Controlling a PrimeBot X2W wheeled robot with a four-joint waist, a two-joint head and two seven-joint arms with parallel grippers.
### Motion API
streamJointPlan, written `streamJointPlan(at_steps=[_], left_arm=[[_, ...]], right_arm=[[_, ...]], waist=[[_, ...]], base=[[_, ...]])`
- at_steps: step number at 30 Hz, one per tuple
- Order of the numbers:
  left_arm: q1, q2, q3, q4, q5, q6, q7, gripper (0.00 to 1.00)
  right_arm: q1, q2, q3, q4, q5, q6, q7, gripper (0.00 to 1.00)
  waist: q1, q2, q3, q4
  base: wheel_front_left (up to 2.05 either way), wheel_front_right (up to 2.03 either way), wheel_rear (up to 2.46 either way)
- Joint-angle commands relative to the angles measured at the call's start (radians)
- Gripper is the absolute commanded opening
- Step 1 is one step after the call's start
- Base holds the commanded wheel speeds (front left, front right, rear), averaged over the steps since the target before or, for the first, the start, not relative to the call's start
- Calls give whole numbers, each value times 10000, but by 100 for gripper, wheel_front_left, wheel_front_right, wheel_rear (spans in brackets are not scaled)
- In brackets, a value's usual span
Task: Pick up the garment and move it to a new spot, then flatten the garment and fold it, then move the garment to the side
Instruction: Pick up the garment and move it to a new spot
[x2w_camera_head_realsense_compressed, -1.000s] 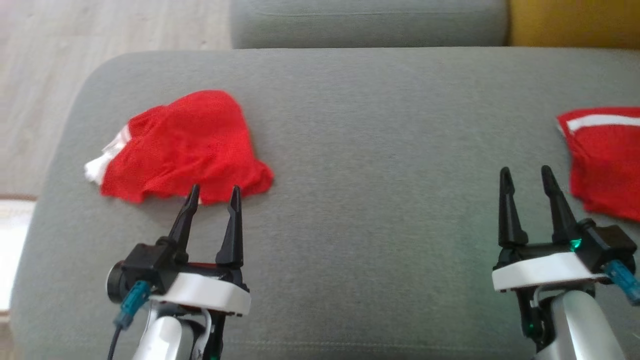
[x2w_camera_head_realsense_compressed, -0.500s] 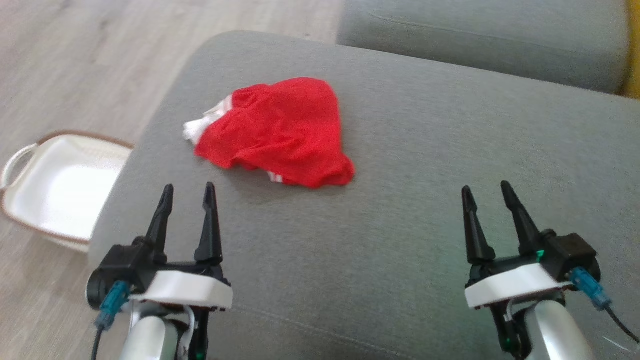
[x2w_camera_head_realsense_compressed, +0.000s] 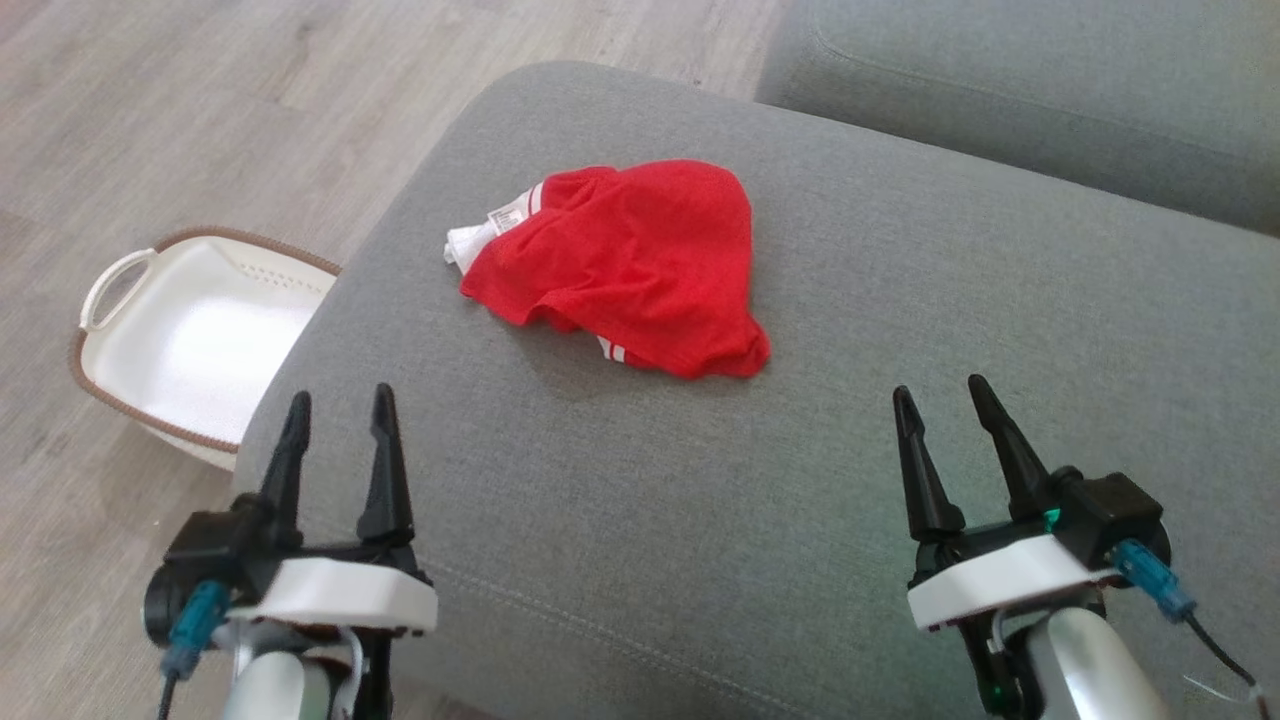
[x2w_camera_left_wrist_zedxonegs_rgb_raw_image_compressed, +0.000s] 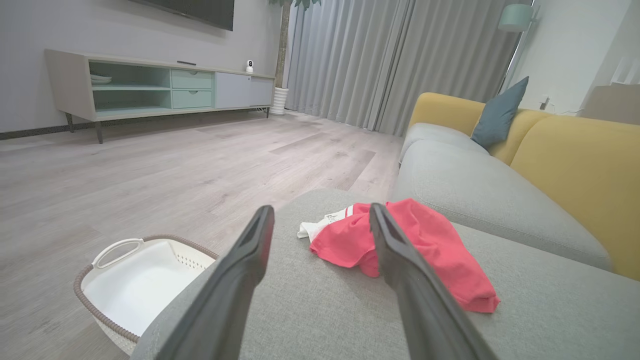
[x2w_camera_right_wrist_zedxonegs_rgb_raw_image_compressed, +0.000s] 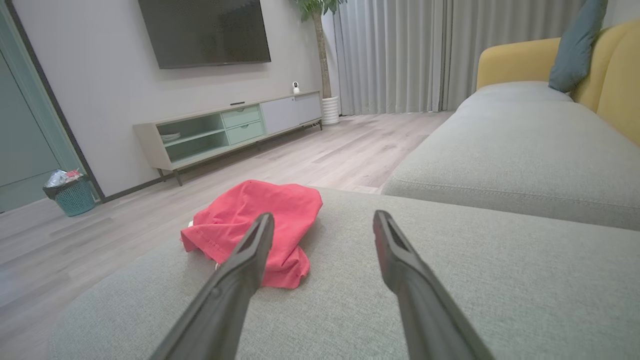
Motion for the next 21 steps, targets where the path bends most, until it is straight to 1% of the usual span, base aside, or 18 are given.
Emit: streamJointPlan(at_steps=[1,4,7,12,16,19,20,21], left_arm=[[-321,70,404,-369,40,-31,-51,100],[-442,70,687,-401,39,-75,-51,100],[-715,70,1022,-356,114,-210,-51,100],[-1647,197,1430,416,362,-726,-51,100],[-2966,601,1351,1924,446,-1235,-35,100],[-4252,939,1064,3139,350,-1621,403,100],[-4680,1043,937,3543,287,-1724,630,100],[-5503,1293,569,4283,203,-1880,1081,100]], right_arm=[[-225,-24,248,-264,60,65,-107,100],[-298,-24,201,-302,14,65,-107,100],[-421,-24,4,-386,-118,65,-107,100],[-725,-24,-671,-755,-554,65,26,100],[-1074,-24,-1432,-1425,-1088,65,387,100],[-1348,-24,-1905,-2067,-1477,65,741,100],[-1419,-24,-2048,-2279,-1589,65,852,100],[-1544,-24,-2277,-2696,-1775,65,1070,100]], waist=[[0,0,53,-79],[0,0,239,-260],[0,0,530,-454],[0,0,1306,-742],[0,0,2132,-896],[0,0,2754,-1004],[0,0,2928,-1029],[0,0,3273,-1098]], base=[[0,0,0],[0,0,0],[0,0,0],[0,0,0],[0,0,0],[0,0,0],[0,0,0],[0,0,0]])
